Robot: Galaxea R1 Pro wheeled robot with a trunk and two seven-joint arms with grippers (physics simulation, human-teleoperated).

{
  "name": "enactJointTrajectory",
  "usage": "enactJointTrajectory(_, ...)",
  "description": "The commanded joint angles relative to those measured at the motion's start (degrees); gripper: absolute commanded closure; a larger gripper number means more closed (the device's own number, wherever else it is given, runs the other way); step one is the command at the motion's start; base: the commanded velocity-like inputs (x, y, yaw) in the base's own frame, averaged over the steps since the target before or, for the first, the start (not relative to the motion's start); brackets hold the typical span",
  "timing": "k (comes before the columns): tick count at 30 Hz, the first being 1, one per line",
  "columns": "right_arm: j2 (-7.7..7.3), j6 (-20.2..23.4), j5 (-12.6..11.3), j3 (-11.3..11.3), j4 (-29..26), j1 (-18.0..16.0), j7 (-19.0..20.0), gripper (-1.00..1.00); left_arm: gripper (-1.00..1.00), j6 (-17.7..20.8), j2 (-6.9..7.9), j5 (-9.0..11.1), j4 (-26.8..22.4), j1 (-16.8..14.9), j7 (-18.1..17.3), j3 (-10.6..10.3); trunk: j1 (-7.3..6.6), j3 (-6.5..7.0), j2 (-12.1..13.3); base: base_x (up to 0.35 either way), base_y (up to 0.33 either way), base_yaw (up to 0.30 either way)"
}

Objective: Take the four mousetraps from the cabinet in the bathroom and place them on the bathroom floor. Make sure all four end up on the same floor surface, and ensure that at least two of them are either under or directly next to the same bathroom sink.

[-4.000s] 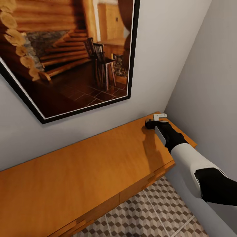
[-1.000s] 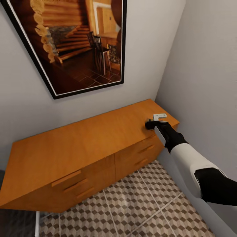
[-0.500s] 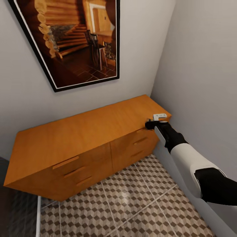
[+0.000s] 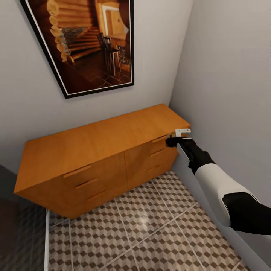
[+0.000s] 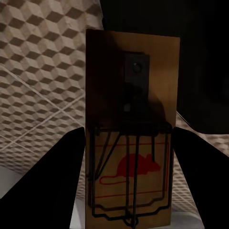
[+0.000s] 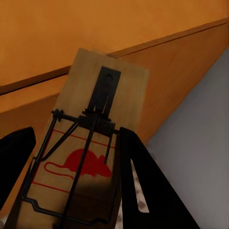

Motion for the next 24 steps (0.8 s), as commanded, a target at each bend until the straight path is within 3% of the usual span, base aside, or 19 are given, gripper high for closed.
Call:
enactJointTrajectory(1, -0.05, 0.3, -0.6, 0.3, -0.1, 0.0, -0.1, 1.0, 1.0, 0.1, -0.04, 0.5, 0.1, -0.1, 0.2, -0.5, 0.0, -0.09, -0.1, -0.222, -0.002, 0.0)
enactJointTrajectory(19, -0.13, 0.3, -0.3, 0.3, 0.5, 0.0, 1.3, 1.0, 1.0, 0.0, 0.04, 0.5, 0.0, -0.1, 0.1, -0.4, 0.0, -0.09, -0.1, -0.211, 0.0, 0.0)
enactJointTrajectory(24, -0.24, 0.2, 0.0, 0.3, 3.5, 0.0, 1.6, 1.0, 1.0, -0.2, 0.27, 0.5, -0.1, -0.1, 0.1, -0.3, 0.0, -0.09, -0.1, -0.193, 0.0, 0.0)
